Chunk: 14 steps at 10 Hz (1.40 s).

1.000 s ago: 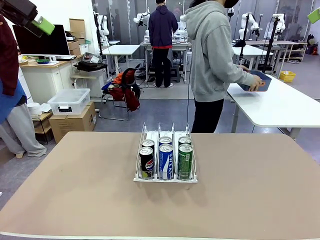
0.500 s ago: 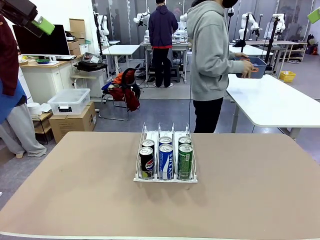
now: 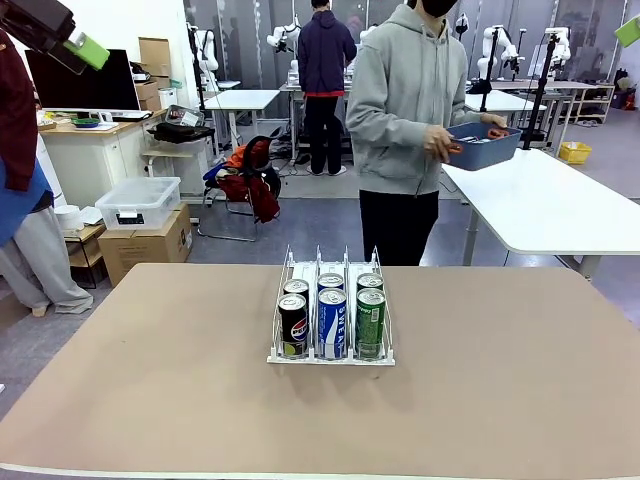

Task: Fill the beverage cans into the dispenser.
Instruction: Pick up the Pepsi coke handed by the human.

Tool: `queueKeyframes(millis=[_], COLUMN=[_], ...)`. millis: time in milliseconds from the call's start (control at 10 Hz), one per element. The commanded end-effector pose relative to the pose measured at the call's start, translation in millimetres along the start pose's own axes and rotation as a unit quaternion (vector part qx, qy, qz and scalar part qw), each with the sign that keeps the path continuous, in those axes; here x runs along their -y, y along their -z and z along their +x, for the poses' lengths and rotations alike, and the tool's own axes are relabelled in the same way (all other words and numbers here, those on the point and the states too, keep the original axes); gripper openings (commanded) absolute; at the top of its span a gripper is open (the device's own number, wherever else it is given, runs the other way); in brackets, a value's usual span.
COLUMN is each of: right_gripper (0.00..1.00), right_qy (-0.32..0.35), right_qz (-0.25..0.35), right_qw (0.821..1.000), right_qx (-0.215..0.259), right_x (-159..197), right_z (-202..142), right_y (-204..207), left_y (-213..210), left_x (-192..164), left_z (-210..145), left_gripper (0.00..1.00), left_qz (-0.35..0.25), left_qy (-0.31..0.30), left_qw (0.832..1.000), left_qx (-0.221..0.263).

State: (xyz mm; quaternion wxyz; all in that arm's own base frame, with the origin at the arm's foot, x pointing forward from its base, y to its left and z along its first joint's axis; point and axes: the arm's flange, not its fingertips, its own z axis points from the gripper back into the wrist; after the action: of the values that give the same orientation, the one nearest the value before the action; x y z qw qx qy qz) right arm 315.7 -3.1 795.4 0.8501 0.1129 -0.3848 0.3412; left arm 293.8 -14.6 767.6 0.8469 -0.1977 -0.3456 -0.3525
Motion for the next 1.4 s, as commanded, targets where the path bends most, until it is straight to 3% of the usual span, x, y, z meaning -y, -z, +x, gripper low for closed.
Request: queueKeyframes(millis=[0, 1300], right_gripper=[1.0, 1.0], right_qy=[0.001, 0.001], right_qz=[0.003, 0.003], right_qw=[1.0, 1.0], right_qx=[-0.001, -0.001], right_x=[-0.5, -0.5], right_z=[-0.7, -0.7], right_y=[-0.1, -0.1], left_y=[-0.9, -0.9], left_x=[-0.6, -0.6], left_z=[-1.3, -1.3], left_gripper=[1.0, 1.0], left_qz=[-0.007, -0.007], left_qy=[-0.001, -0.001], left_qw=[1.0, 1.0], left_qx=[-0.001, -0.001])
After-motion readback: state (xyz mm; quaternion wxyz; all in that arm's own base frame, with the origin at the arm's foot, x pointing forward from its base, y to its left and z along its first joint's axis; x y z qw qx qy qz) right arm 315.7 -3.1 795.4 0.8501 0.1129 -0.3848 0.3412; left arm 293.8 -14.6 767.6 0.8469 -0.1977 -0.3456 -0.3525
